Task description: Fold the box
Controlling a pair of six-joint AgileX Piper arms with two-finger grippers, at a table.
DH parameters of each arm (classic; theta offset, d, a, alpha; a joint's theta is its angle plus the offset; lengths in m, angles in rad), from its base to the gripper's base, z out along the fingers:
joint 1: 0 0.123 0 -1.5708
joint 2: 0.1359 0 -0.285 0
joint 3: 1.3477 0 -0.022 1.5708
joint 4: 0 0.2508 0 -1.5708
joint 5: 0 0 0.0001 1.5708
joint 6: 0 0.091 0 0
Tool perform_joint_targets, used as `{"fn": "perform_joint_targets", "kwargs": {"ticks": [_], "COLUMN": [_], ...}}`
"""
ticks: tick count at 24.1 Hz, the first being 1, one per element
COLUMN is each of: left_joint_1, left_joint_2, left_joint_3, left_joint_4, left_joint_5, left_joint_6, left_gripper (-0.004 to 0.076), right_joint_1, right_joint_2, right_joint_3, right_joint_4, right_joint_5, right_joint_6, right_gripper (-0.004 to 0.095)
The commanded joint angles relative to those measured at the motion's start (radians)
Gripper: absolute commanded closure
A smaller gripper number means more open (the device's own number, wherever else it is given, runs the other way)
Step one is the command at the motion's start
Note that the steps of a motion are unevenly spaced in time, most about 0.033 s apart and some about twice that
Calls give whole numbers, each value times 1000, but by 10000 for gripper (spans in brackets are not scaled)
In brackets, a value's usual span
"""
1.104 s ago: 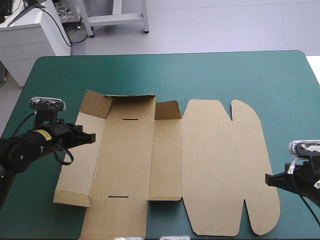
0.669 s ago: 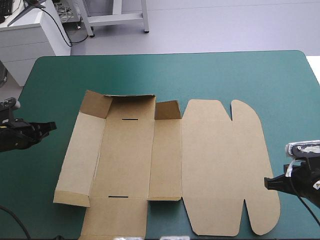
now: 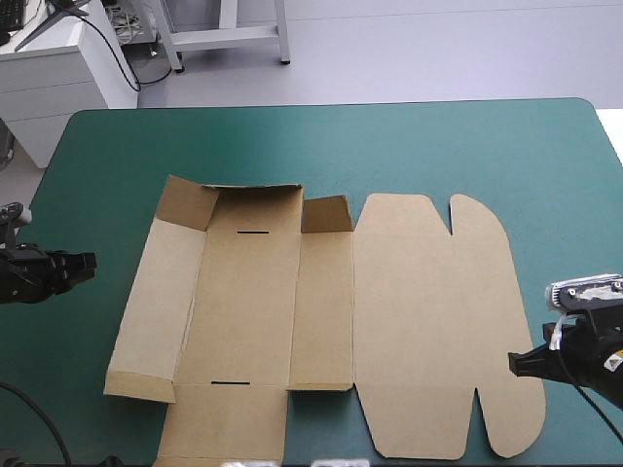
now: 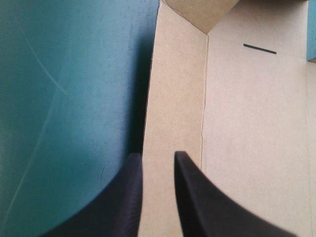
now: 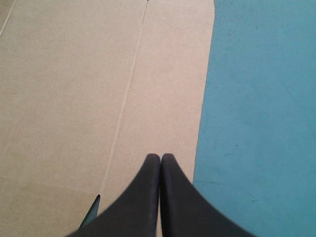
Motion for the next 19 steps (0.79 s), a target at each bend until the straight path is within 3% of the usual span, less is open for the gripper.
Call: {"fn": "perform_joint_targets", "kwargs": {"ticks": [1, 2, 4, 11, 15, 19], "left_joint_1": [-1, -1, -1, -1, -1, -3], "left_joint_2": [-17, -17, -17, -17, -17, -8], "left_joint_3": [-33, -29, -5, 156, 282, 321], "left_joint_4": [-52, -52, -50, -73, -83, -83], "left_joint_5": [0, -8, -73, -103, -103, -109], "left_joint_6": [14, 14, 0, -12, 105, 123], "left_gripper": [349, 243, 193, 195, 195, 195], "right_joint_1": [2, 2, 2, 2, 4, 17], "right_joint_2": [6, 6, 6, 6, 6, 6], "right_joint_3": [-21, -21, -21, -21, -21, -21], "right_joint_4": [9, 9, 9, 28, 33, 35], "right_joint_5": [-46, -46, -46, -46, -48, -41], "right_joint_6": [-6, -6, -6, -6, -6, -6], "right_gripper": [927, 927, 927, 927, 927, 927]}}
